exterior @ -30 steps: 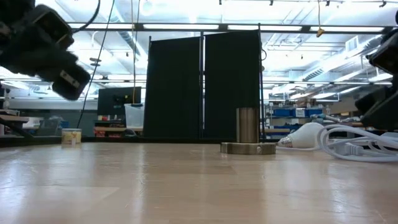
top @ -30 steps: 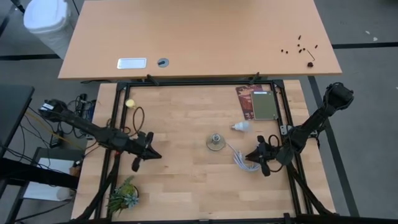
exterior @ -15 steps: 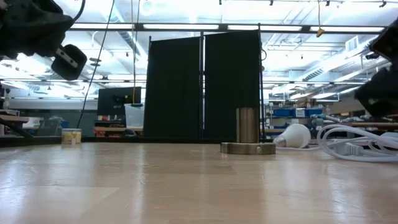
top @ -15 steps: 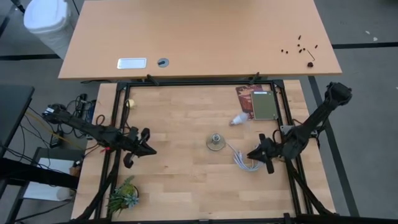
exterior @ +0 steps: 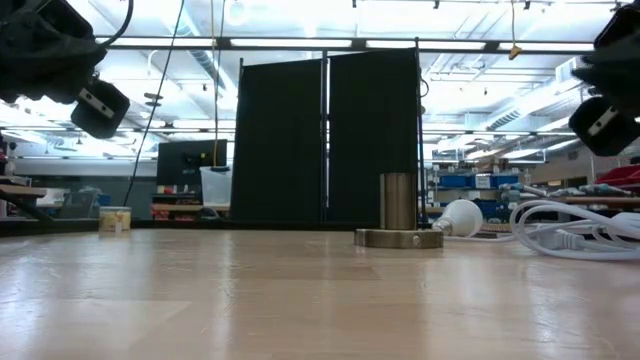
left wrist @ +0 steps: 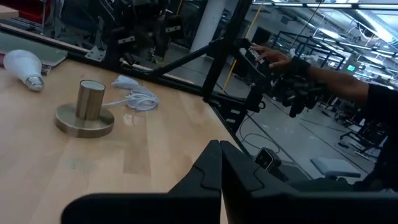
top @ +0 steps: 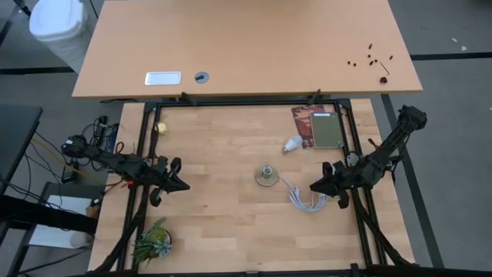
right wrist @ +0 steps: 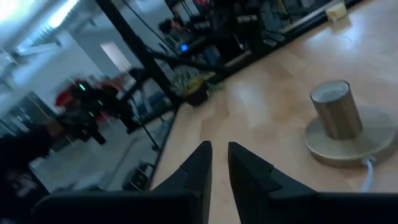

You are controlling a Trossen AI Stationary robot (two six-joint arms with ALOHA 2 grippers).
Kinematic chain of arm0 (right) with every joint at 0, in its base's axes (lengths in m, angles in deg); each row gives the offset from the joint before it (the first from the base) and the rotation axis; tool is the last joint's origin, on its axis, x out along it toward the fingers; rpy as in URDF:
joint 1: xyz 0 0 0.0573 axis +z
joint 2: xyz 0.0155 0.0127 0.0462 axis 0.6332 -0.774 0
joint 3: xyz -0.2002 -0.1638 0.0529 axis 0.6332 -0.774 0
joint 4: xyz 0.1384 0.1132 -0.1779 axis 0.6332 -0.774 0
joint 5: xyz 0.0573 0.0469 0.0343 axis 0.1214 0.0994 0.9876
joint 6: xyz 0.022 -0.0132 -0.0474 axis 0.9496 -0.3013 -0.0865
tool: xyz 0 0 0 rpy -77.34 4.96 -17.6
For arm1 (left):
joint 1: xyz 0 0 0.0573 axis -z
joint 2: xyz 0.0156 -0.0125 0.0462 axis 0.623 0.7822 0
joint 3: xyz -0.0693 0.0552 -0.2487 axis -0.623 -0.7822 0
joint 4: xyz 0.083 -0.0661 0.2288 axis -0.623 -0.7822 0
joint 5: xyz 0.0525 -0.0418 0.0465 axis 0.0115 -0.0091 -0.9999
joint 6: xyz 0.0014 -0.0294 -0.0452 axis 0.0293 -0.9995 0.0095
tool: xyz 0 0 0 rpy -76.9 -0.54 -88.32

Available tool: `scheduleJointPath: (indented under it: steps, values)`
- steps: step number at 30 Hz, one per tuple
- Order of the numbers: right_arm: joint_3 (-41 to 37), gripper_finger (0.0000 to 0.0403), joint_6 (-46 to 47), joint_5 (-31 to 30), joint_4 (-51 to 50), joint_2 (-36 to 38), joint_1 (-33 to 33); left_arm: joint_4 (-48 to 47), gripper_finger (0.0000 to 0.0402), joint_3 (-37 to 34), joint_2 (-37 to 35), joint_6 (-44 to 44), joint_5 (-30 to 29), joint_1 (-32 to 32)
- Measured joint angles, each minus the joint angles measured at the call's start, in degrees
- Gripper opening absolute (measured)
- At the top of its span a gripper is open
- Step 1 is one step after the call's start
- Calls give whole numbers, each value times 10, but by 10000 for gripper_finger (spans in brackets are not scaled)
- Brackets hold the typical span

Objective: Screw lightbulb
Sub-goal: Return to Home Position

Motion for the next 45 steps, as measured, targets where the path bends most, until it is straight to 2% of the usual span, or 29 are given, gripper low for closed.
scheduleJointPath:
  steps: [10, 17, 22, 29, 40, 45]
  values:
    - [0, 63, 0, 1, -43, 106, -22, -51, 4, 0, -48, 0, 0, 0]
    - [0, 62, 0, 0, -116, 180, -75, -53, 4, 0, -48, 0, 1, 0]
    - [0, 62, 0, 0, -114, 211, -122, -54, 4, 0, -53, 0, 1, 0]
    - [0, 62, 0, 0, -114, 217, -209, -51, 4, 0, -63, 0, 0, -28]
    - [0, 62, 0, 0, -114, 217, -429, -50, 4, 0, -63, 0, 0, -86]
    - [0, 61, 0, 0, -113, 216, -487, -48, 4, 0, -63, 0, -2, -117]
